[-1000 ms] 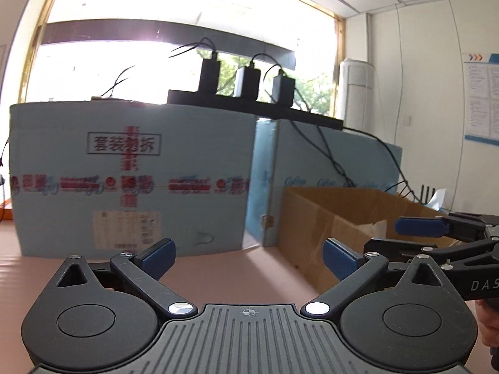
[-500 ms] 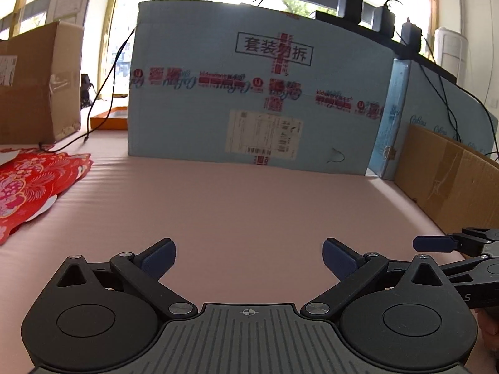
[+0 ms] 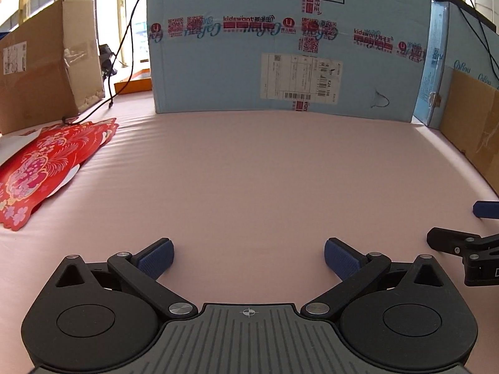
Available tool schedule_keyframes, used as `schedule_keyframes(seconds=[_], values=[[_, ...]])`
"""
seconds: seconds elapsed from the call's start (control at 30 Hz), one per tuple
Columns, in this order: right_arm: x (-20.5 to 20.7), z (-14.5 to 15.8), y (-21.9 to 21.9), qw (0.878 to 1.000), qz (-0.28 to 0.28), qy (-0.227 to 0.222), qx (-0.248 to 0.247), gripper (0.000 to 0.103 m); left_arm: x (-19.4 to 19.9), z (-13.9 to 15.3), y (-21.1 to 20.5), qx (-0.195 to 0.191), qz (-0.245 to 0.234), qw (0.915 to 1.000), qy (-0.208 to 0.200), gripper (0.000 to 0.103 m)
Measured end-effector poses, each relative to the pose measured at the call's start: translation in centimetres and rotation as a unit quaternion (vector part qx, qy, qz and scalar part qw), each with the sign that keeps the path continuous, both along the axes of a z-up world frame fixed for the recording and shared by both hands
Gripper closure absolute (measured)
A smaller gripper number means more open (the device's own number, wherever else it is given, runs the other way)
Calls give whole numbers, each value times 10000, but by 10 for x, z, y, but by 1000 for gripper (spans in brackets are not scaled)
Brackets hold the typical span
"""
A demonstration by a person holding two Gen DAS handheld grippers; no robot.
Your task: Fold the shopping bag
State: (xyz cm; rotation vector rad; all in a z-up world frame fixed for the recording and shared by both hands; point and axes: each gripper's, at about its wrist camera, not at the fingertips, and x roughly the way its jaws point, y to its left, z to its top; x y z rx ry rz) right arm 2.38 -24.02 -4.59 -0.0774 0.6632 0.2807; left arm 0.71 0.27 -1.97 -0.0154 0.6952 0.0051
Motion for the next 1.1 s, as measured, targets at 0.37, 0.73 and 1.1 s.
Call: schedule_keyframes(seconds=[0.37,0.73,1.1], values=[[1,-2,-1,10000,18,29,61,0,5,-1,0,31,-51,10000,-35,0],[1,-2,-1,10000,4,26,61,0,7,-1,2,-10,-60,10000,-35,0],[1,-2,0,10000,-12,21,56,0,6,-1,1,-22,-49,10000,-39,0]])
